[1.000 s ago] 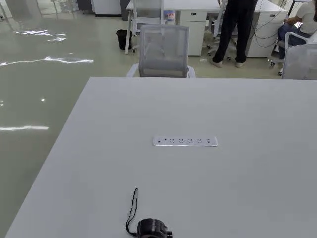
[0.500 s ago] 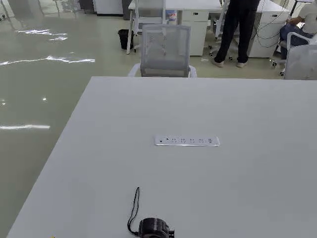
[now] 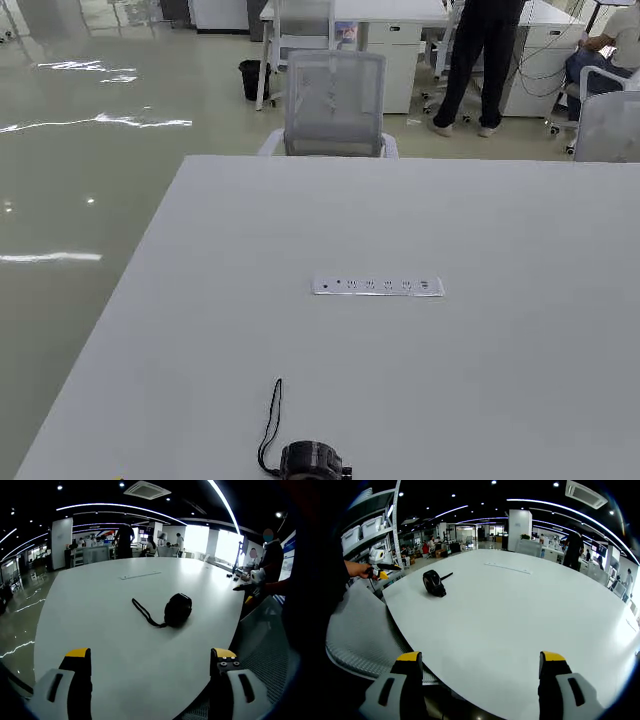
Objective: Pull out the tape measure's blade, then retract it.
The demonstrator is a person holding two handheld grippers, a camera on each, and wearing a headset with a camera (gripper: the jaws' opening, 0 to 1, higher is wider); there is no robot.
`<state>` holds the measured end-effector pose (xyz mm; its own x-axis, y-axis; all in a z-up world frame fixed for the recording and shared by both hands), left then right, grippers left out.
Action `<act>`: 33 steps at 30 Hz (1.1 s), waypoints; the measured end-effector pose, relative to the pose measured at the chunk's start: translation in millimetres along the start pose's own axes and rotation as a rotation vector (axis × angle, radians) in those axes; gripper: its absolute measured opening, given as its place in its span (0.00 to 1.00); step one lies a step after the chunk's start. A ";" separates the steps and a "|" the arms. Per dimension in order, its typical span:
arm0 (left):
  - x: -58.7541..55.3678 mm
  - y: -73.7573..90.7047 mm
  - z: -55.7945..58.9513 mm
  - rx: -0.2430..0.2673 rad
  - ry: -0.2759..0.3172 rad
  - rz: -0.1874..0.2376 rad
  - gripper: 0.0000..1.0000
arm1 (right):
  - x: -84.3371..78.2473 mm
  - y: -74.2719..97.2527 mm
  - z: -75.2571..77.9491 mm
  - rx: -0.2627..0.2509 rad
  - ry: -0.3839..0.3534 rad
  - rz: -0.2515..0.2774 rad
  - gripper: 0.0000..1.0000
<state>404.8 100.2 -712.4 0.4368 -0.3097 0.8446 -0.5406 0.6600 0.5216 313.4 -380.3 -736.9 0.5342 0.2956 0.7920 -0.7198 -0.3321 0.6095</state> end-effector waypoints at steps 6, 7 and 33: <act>6.6 -9.9 4.4 -0.030 -0.021 -0.007 0.97 | 7.1 -4.7 -4.4 0.029 0.032 0.024 0.96; 9.4 -12.5 5.5 -0.037 -0.030 -0.006 0.97 | 9.3 -5.7 -5.1 0.032 0.032 0.028 0.96; 28.4 -49.3 24.4 -0.146 -0.128 -0.047 0.96 | 37.7 -42.3 -31.2 0.148 0.108 0.029 0.94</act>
<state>426.3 42.2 -711.1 0.3589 -0.4209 0.8331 -0.4078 0.7321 0.5456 350.2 -327.1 -733.9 0.4575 0.3759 0.8059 -0.6573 -0.4675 0.5912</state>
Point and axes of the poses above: the centre of the closed fingertips' face, and the gripper's own axes: y roughly backward along the fingers, z roughly to its right, x roughly out of its top, the point moved 1 cm from there along y, roughly backward along the fingers, and after that the axes turned 4 degrees about -x, right-handed, at the moved point
